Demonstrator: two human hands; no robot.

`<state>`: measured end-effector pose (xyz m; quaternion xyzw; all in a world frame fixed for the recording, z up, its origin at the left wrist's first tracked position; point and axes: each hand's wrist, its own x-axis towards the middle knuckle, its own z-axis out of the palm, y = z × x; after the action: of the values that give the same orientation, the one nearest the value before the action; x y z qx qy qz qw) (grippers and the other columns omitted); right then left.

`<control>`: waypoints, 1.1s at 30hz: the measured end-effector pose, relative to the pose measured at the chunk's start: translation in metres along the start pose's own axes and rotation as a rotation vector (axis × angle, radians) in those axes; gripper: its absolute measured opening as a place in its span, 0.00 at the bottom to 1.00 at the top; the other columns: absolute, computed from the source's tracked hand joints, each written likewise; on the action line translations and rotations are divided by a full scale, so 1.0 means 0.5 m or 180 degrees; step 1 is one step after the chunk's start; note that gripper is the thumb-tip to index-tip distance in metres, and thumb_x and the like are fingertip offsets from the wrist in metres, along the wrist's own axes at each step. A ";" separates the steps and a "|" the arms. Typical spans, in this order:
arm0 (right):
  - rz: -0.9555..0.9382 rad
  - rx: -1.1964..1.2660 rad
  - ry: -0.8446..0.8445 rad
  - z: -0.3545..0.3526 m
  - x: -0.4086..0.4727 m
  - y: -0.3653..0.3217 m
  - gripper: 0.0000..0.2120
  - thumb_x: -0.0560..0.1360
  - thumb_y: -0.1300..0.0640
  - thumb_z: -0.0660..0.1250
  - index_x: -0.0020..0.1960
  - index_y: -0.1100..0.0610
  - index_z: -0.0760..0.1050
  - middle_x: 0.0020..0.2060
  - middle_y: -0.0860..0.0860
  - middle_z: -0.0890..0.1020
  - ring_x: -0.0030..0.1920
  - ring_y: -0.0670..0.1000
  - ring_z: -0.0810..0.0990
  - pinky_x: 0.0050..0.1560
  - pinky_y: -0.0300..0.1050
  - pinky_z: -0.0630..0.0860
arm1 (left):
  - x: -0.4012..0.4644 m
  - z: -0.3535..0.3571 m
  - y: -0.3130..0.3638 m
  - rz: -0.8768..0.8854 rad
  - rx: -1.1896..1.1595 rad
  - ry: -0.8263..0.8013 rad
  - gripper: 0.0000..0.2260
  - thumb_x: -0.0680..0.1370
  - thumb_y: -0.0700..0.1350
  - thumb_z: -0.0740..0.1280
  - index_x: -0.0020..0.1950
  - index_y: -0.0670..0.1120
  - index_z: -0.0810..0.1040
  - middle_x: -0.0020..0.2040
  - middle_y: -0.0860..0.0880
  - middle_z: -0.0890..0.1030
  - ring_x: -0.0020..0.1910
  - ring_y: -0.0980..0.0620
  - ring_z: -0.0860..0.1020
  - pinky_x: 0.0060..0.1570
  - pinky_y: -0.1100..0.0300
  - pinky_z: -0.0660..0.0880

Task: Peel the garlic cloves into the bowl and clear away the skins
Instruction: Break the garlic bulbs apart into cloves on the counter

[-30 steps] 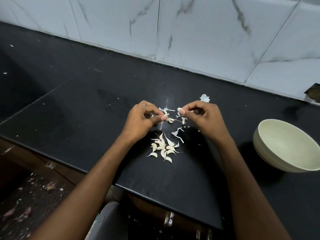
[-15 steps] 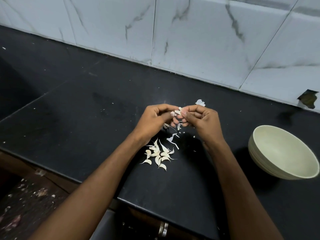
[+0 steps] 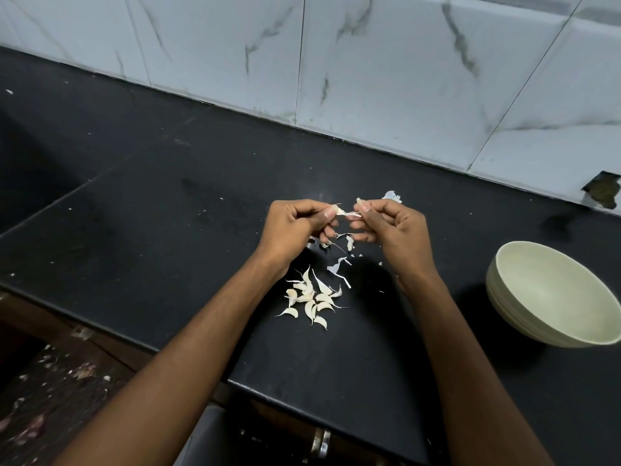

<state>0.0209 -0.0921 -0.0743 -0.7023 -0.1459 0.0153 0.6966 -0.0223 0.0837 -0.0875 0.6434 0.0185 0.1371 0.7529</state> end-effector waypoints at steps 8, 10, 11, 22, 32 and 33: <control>-0.0029 0.0399 0.0162 -0.001 -0.011 -0.026 0.08 0.76 0.62 0.76 0.53 0.65 0.84 0.47 0.60 0.87 0.47 0.51 0.86 0.50 0.45 0.84 | -0.004 -0.002 0.001 -0.0377 -0.0095 0.0039 0.08 0.78 0.39 0.74 0.48 0.33 0.85 0.38 0.38 0.81 0.31 0.48 0.76 0.36 0.53 0.73; 0.0033 0.0272 0.0008 0.006 -0.013 -0.021 0.08 0.77 0.62 0.75 0.53 0.65 0.84 0.48 0.61 0.87 0.49 0.53 0.86 0.50 0.48 0.85 | -0.005 -0.002 0.001 -0.0376 -0.0032 0.0024 0.09 0.78 0.40 0.75 0.48 0.33 0.85 0.37 0.40 0.81 0.30 0.50 0.75 0.32 0.57 0.72; 0.0050 0.0174 -0.0069 0.012 -0.014 -0.017 0.08 0.77 0.63 0.75 0.53 0.66 0.83 0.48 0.61 0.88 0.49 0.56 0.87 0.49 0.49 0.86 | -0.005 -0.002 0.000 -0.0326 0.0049 0.0019 0.09 0.78 0.40 0.75 0.48 0.34 0.85 0.36 0.41 0.81 0.30 0.51 0.75 0.31 0.58 0.72; 0.0021 0.0231 -0.0038 0.023 -0.015 -0.005 0.08 0.76 0.67 0.75 0.53 0.70 0.82 0.43 0.64 0.87 0.42 0.59 0.87 0.46 0.44 0.85 | -0.002 -0.009 -0.018 0.0460 0.1239 -0.0136 0.08 0.81 0.47 0.72 0.47 0.43 0.83 0.32 0.52 0.79 0.31 0.47 0.79 0.38 0.42 0.81; 0.0828 0.0920 -0.0127 0.026 -0.019 -0.011 0.07 0.80 0.70 0.68 0.56 0.70 0.81 0.46 0.63 0.86 0.42 0.50 0.85 0.49 0.42 0.84 | -0.010 0.004 -0.022 0.0754 0.1027 -0.0019 0.05 0.79 0.45 0.73 0.50 0.45 0.84 0.44 0.50 0.86 0.41 0.52 0.83 0.42 0.55 0.78; 0.0874 0.0986 -0.0126 0.028 -0.021 -0.012 0.06 0.80 0.71 0.66 0.55 0.70 0.81 0.44 0.61 0.87 0.41 0.50 0.86 0.48 0.42 0.84 | -0.011 0.006 -0.020 0.0672 0.0920 0.0001 0.05 0.78 0.45 0.75 0.49 0.44 0.84 0.43 0.49 0.87 0.40 0.50 0.84 0.41 0.55 0.78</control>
<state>0.0067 -0.0811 -0.0707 -0.5997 -0.0584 0.1461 0.7846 -0.0250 0.0782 -0.0977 0.7433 -0.0296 0.2114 0.6340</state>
